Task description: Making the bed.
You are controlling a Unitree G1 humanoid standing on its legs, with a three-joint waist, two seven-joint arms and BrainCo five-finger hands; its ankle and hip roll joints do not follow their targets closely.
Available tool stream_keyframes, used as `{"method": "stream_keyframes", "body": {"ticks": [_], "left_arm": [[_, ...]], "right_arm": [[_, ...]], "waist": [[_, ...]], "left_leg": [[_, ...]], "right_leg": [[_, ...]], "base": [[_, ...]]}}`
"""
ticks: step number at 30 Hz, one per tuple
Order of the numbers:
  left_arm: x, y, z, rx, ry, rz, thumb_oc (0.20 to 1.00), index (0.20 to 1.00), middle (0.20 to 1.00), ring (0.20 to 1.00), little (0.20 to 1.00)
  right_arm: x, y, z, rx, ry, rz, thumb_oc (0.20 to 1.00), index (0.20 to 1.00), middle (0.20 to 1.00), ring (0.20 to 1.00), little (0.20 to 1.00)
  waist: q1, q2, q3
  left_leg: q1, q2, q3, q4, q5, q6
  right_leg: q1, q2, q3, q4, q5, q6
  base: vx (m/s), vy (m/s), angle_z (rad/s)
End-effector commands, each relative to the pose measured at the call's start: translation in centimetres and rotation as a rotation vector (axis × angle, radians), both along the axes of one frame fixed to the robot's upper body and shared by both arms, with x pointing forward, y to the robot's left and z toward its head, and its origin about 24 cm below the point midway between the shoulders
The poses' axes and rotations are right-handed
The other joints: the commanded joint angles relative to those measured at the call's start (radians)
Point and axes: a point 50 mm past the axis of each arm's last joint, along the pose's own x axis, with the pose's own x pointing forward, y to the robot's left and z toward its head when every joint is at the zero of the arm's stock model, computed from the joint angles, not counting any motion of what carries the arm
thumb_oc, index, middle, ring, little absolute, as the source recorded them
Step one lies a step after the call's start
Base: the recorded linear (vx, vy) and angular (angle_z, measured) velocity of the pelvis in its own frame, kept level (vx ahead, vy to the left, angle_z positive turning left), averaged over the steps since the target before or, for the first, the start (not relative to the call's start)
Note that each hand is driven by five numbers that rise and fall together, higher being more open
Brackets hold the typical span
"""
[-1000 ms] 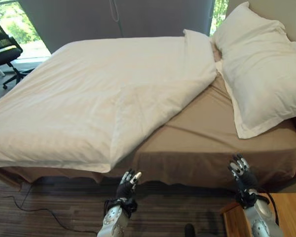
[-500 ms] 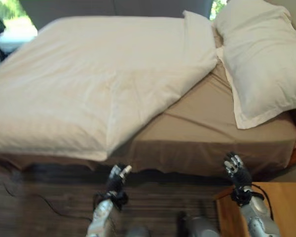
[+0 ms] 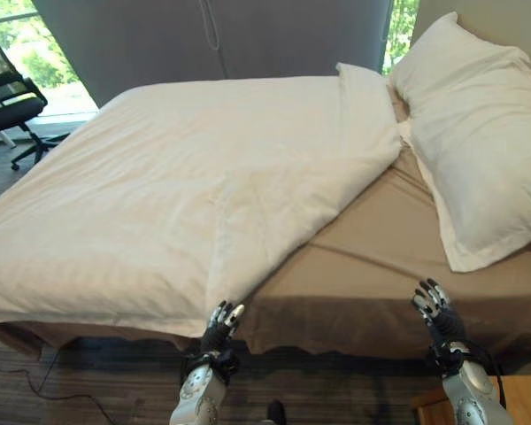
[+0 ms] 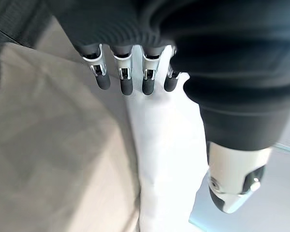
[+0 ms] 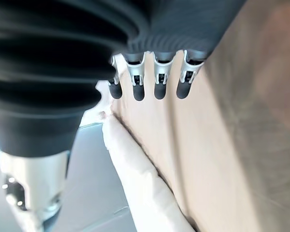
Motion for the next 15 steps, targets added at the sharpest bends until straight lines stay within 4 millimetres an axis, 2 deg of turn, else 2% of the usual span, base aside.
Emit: {"method": "stream_keyframes", "body": {"ticks": [1,2,3,5,7,8,13,15], "left_arm": [[2.3,2.0,3.6,0.121,-0.171,-0.012,1.0,1.0,1.0,1.0,1.0],[2.4,2.2,3.8,0.155,-0.175,-0.041,1.0,1.0,1.0,1.0,1.0],[2.4,2.2,3.9,0.167,-0.177,-0.049,1.0,1.0,1.0,1.0,1.0],[2.6,2.3,4.2,0.189,-0.189,-0.072,1.0,1.0,1.0,1.0,1.0],[2.8,2.3,4.7,0.18,-0.209,-0.074,1.0,1.0,1.0,1.0,1.0],[2.9,2.2,4.8,0.176,-0.218,-0.092,1.0,1.0,1.0,1.0,1.0],[2.6,1.8,4.2,0.136,-0.205,-0.077,1.0,1.0,1.0,1.0,1.0],[1.8,1.3,3.3,0.113,-0.165,-0.097,1.0,1.0,1.0,1.0,1.0]], "right_arm": [[2.1,1.0,2.8,-0.045,-0.15,0.058,1.0,1.0,1.0,1.0,1.0],[2.1,1.1,2.8,-0.043,-0.15,0.059,1.0,1.0,1.0,1.0,1.0],[2.1,1.1,2.7,-0.039,-0.148,0.055,1.0,1.0,1.0,1.0,1.0],[2.2,1.1,2.6,-0.018,-0.144,0.037,1.0,1.0,1.0,1.0,1.0],[2.4,1.1,2.6,-0.005,-0.146,0.036,1.0,1.0,1.0,1.0,1.0],[2.2,1.2,2.3,-0.009,-0.132,0.048,1.0,1.0,1.0,1.0,1.0],[2.5,1.2,2.4,0.001,-0.133,0.054,1.0,1.0,1.0,1.0,1.0],[2.5,0.3,2.8,-0.051,-0.139,0.055,1.0,1.0,1.0,1.0,1.0]], "waist": [[0.007,-0.046,0.043],[-0.013,-0.031,0.058],[-0.02,-0.025,0.062],[-0.033,-0.015,0.064],[-0.043,-0.016,0.063],[-0.061,-0.028,0.06],[-0.038,-0.036,0.03],[-0.027,-0.034,0.013]], "left_leg": [[-0.001,0.019,0.004,0.071,-0.011,-0.029],[0.025,0.019,0.006,0.049,-0.017,-0.023],[0.035,0.021,-0.002,0.04,-0.019,-0.022],[0.062,0.022,0.003,0.023,-0.027,-0.031],[0.08,0.022,0.011,0.016,-0.038,-0.044],[0.074,0.013,-0.02,0.033,-0.049,-0.048],[0.082,0.013,-0.024,0.032,-0.045,-0.056],[0.089,0.019,-0.039,0.02,-0.04,-0.062]], "right_leg": [[0.044,-0.072,0.038,0.024,0.22,0.099],[-0.02,-0.068,0.057,0.11,0.258,0.109],[-0.041,-0.057,0.063,0.11,0.248,0.101],[-0.064,-0.085,0.022,0.017,0.236,0.093],[-0.07,-0.111,-0.027,-0.128,0.253,0.093],[-0.04,-0.087,0.058,-0.216,0.24,0.094],[0.027,-0.084,0.054,-0.294,0.24,0.084],[0.081,-0.075,0.029,-0.347,0.234,0.076]], "base": [[0.05,0.158,-0.06],[0.09,0.185,0.0],[0.15,0.143,-0.05],[0.15,0.03,0.09],[0.15,-0.058,-0.02],[0.15,-0.08,-0.29],[0.09,-0.078,0.36],[0.1,-0.152,0.1]]}}
